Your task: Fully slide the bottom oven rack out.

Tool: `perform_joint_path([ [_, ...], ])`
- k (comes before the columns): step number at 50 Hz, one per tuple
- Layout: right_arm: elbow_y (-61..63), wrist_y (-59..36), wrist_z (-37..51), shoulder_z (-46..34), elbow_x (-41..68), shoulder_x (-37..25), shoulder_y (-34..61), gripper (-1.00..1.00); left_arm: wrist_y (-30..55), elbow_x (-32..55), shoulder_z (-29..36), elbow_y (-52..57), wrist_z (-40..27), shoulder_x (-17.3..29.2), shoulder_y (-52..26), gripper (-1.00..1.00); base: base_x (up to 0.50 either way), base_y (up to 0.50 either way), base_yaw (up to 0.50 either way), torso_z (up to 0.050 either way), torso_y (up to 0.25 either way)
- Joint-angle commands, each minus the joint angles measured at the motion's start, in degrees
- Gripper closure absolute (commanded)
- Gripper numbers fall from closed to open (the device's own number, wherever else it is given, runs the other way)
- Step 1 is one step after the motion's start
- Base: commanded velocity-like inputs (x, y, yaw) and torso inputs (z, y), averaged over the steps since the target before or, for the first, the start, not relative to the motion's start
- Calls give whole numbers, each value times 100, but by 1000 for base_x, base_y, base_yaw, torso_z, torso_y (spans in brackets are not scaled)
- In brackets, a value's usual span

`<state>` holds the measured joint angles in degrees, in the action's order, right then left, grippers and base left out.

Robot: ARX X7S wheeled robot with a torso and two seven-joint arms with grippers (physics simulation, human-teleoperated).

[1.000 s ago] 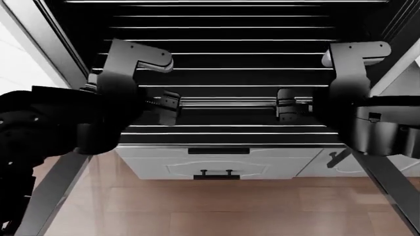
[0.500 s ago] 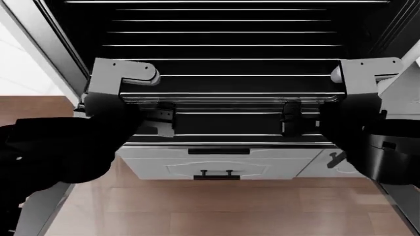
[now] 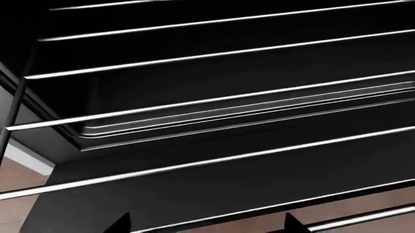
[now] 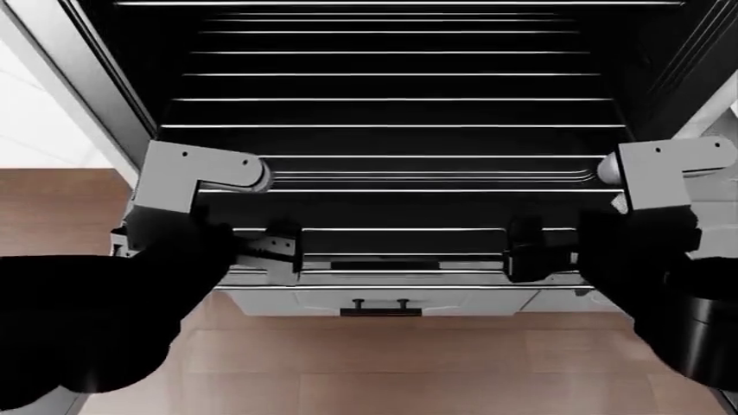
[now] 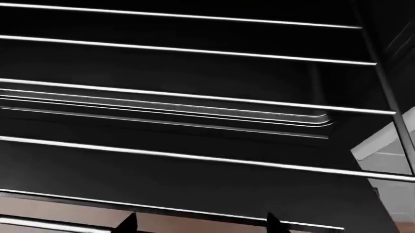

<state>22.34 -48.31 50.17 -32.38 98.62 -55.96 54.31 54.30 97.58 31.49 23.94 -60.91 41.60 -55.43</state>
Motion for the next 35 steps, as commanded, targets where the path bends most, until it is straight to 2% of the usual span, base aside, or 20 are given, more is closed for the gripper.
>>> perform_joint_path([
  [1, 79, -517, 289, -753, 632, -502, -1513, -100, 941, 1303, 889, -1299, -530, 290, 1049, -100, 0, 0, 0, 0, -17],
  [16, 925, 244, 39, -589, 335, -1142, -2551, -100, 485, 1779, 651, -451, -707, 916, 1835, -100, -8, 0, 0, -8, -17],
  [27, 1495, 1067, -59, -615, 34, -1703, -3595, -100, 269, 1928, 731, 190, -939, 1121, 2392, -100, -7, 0, 3, -8, -18],
  [35, 1843, 1531, 26, -656, -72, -1997, -4082, -100, 88, 2242, 610, 605, -1164, 1439, 2464, -100, -7, 0, 3, -7, -17],
])
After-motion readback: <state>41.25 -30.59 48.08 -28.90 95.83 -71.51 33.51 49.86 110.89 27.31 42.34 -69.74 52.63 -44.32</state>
